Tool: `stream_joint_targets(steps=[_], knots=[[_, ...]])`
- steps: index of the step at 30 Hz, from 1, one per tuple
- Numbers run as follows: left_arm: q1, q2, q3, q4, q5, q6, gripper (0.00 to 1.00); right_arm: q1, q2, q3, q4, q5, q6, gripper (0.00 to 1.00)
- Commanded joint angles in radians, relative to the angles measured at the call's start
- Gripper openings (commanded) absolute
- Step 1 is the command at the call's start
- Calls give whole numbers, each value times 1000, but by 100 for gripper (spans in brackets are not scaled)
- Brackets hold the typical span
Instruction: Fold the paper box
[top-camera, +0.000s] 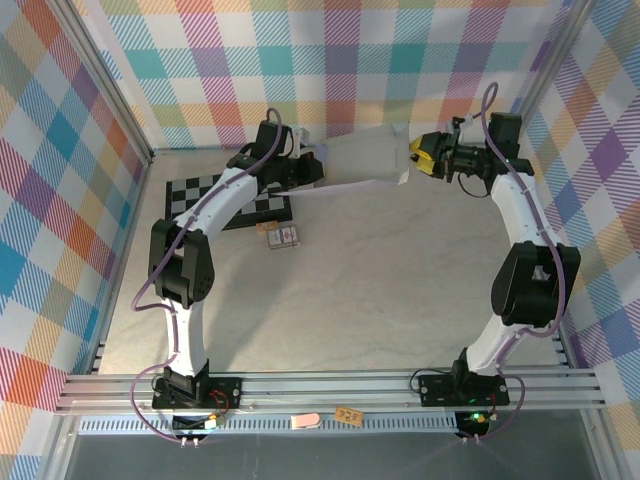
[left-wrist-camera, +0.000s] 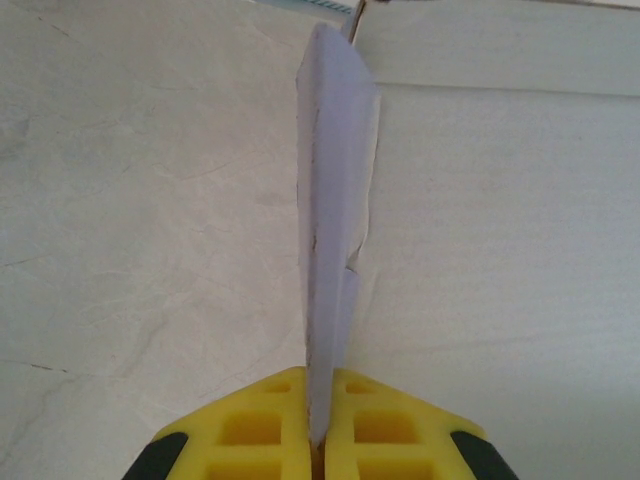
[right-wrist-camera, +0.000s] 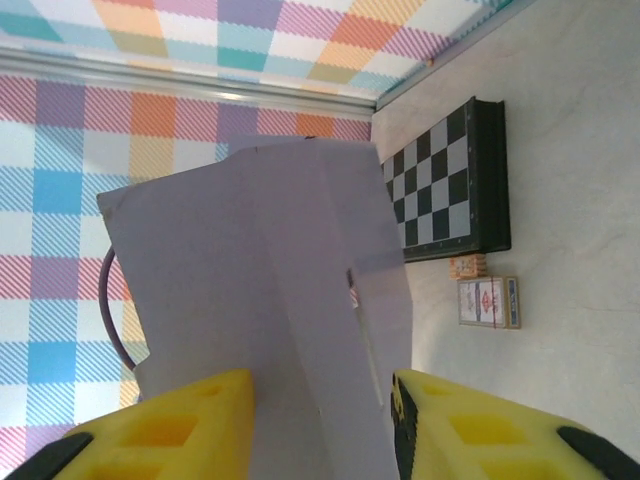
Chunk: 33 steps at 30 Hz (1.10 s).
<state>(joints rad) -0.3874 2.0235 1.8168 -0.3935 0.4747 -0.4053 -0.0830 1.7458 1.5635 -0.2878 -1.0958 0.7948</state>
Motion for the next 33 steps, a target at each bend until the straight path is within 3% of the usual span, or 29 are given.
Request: stream_joint_targets(steps=[1,14,33], knots=[[4,7,40,-8,27,-26,0,11,13,38,4,-37,-34,42],[-4,3,44,-9,27,-17,0,57,63,157,-209,58,-183,44],[-26,-15,38,4,0,24,0,154,114,285,-466,329,-372,46]])
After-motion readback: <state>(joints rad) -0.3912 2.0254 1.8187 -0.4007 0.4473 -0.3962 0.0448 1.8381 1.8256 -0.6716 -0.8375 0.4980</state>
